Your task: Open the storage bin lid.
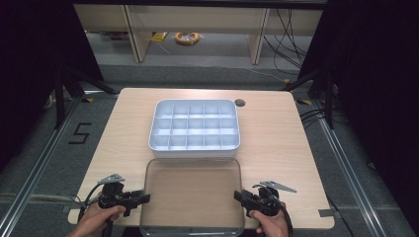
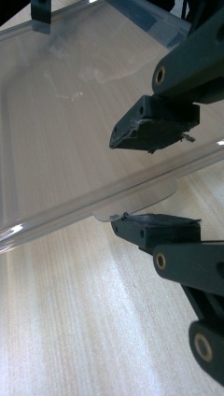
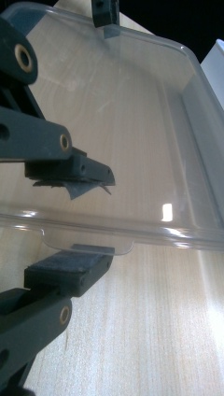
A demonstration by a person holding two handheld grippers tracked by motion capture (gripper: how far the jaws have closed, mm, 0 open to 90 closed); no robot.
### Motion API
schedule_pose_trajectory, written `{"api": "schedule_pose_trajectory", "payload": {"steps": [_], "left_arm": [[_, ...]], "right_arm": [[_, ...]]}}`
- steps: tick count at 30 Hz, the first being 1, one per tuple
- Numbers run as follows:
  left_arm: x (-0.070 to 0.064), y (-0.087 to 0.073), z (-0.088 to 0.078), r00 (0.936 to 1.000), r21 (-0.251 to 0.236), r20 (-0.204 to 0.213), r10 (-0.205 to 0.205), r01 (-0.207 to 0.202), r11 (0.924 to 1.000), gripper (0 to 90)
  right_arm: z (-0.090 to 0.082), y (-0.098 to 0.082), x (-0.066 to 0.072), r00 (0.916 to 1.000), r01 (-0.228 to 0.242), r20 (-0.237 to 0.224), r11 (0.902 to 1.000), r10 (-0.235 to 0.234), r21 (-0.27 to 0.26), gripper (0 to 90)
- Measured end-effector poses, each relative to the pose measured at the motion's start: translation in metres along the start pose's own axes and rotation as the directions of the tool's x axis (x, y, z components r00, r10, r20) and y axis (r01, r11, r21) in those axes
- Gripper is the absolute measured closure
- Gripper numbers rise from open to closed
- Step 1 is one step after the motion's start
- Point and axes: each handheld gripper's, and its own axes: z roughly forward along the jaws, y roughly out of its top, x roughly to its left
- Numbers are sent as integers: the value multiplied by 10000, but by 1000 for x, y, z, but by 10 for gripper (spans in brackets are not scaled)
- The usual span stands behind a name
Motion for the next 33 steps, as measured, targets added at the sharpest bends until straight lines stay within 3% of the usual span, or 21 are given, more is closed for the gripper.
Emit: {"api": "schedule_pose_trajectory", "payload": {"steps": [8, 9, 10, 12, 17, 20, 24, 29, 32, 33], "left_arm": [[1, 0, 2, 9999, 191, -107, 9, -7, 9998, 531], [2, 0, 2, 9999, 252, -135, 40, -37, 9997, 529], [2, 0, 2, 9999, 246, -137, 42, -38, 9997, 528], [1, 0, 3, 9999, 208, -161, 28, -25, 9998, 526], [-1, 0, 4, 9997, 206, -203, 142, -138, 9997, 508], [-3, 1, 3, 9990, 116, -434, 80, -75, 9999, 436], [-2, 3, 0, 9964, -138, -789, 298, -310, 9994, 393], [-1, 4, -2, 9968, -302, -783, 180, -204, 9993, 364], [-1, 4, -3, 9970, -330, -745, 228, -253, 9991, 352], [-2, 5, -2, 9968, -344, -757, 239, -265, 9991, 348]], "right_arm": [[2, 0, 1, 10000, 35, 60, 9999, -36, 152, 577], [3, -1, 4, 9995, -272, 151, 9994, 269, 211, 576], [3, -1, 1, 9999, 26, 136, 9998, -28, 181, 575], [5, -1, 1, 9997, 117, 231, 9997, -121, 197, 574], [5, 0, 1, 9995, 78, 300, 9996, -87, 271, 548], [3, 2, -1, 9982, 249, 549, 9997, -252, 67, 531], [-1, 7, -6, 9974, 313, 663, 9989, -290, -335, 523], [-4, 8, -2, 9982, -256, 536, 9992, 272, -319, 506], [-4, 8, 0, 9988, -261, 403, 9991, 274, -319, 478], [-4, 8, -2, 9989, 13, 472, 9991, 7, -421, 466]]}}
